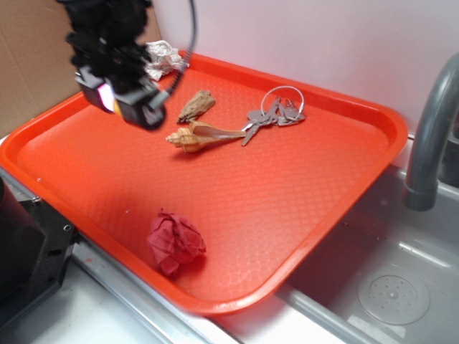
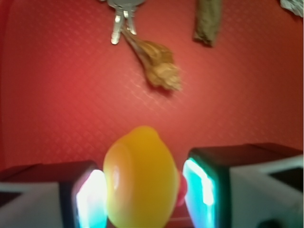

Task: Grab the yellow duck.

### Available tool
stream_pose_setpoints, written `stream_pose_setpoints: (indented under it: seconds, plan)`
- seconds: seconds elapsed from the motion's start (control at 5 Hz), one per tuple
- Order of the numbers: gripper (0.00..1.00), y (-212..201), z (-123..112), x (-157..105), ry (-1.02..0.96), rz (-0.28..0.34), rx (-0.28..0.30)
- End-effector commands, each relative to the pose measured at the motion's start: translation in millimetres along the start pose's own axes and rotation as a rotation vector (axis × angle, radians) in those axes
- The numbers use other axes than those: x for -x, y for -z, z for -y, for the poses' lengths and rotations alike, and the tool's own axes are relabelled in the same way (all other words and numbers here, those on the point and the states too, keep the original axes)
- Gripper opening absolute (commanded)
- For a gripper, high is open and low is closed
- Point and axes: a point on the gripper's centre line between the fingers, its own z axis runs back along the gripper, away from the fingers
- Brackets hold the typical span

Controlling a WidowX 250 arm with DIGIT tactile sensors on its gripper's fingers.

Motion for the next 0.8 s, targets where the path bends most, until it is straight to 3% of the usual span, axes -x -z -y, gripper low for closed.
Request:
stream_pose_setpoints:
  seconds: [0.0, 0.4, 0.6]
  plan:
    - [0.00, -32, -22, -1, -0.123, 0.053, -0.072]
    - [0.00, -62, -26, -11, -0.122, 0.102, -0.119]
    - [0.00, -60, -27, -11, -0.119, 0.092, -0.116]
